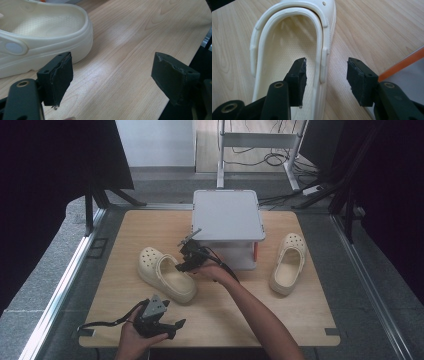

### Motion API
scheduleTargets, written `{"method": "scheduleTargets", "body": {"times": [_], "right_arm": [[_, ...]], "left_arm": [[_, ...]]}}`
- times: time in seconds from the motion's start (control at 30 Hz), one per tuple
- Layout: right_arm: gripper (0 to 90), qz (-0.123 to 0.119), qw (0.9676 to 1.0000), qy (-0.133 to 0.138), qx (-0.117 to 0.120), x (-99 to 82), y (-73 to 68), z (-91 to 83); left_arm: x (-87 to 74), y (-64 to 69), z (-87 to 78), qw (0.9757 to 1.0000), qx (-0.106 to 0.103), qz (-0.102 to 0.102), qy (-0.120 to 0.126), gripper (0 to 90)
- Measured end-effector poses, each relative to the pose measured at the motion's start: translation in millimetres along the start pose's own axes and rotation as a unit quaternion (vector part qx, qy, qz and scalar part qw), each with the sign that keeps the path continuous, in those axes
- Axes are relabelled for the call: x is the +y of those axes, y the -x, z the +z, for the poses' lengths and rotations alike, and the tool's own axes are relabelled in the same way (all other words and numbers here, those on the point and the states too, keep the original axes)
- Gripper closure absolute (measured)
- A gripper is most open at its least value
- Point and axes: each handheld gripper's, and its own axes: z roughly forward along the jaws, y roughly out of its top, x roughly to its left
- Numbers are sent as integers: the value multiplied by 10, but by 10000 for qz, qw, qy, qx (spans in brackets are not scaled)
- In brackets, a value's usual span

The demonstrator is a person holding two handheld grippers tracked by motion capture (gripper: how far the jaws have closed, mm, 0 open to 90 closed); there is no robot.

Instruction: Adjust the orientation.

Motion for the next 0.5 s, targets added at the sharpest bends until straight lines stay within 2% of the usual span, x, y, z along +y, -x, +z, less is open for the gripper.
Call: {"method": "scheduleTargets", "body": {"times": [0.5], "right_arm": [[531,109,9995,124,257,59,58,169]], "left_arm": [[-3,-4,-3,10000,-5,5,-16,180]]}}
